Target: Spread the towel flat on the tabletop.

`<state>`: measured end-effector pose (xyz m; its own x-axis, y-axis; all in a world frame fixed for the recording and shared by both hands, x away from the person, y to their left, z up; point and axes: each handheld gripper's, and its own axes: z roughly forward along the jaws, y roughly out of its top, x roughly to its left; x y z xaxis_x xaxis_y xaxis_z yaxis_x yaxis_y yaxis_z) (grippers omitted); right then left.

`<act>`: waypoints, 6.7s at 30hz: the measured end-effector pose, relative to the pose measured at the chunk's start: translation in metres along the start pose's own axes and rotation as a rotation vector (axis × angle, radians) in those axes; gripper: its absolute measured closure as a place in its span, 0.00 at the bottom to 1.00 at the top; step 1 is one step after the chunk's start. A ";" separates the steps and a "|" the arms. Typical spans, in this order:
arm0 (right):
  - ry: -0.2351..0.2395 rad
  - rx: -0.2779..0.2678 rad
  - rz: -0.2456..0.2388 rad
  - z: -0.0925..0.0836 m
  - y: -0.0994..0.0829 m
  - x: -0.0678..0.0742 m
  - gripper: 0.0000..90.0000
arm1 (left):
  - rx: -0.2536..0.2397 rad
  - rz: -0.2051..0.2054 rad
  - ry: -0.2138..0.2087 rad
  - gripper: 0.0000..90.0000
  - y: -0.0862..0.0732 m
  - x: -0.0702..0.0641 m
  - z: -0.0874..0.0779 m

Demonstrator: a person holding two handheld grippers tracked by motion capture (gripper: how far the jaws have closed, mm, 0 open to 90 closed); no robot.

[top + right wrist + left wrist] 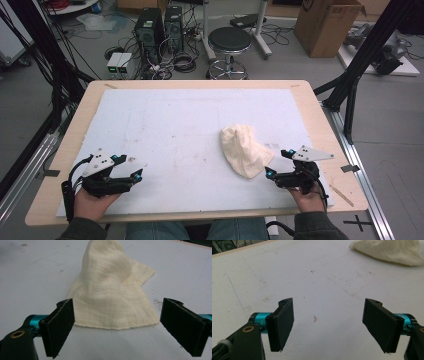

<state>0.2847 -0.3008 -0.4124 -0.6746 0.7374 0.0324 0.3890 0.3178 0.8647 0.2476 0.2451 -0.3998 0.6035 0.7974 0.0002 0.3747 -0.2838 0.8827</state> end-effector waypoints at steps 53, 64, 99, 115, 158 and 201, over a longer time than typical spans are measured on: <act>0.048 -0.022 -0.051 0.012 0.046 0.000 0.13 | -0.013 0.011 0.004 0.28 0.001 -0.003 0.003; 0.089 -0.010 -0.071 0.037 0.075 0.009 0.16 | -0.015 0.009 0.001 0.28 0.001 -0.003 0.003; 0.072 0.223 -0.072 0.103 0.043 0.010 0.69 | -0.008 0.021 0.005 0.28 0.000 -0.003 0.003; 0.115 0.207 0.011 0.099 0.045 0.002 0.85 | -0.013 0.010 0.016 0.28 -0.001 -0.001 0.003; 0.250 0.162 -0.006 0.172 0.110 0.101 0.83 | -0.049 0.031 0.019 0.28 0.002 -0.003 -0.001; 0.281 0.314 -0.161 0.147 0.062 0.063 0.97 | -0.036 0.039 0.000 0.28 0.002 -0.008 0.007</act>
<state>0.3586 -0.1471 -0.4301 -0.8693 0.4873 0.0824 0.4076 0.6126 0.6772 0.2487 0.2346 -0.4009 0.6174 0.7858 0.0351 0.3253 -0.2957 0.8982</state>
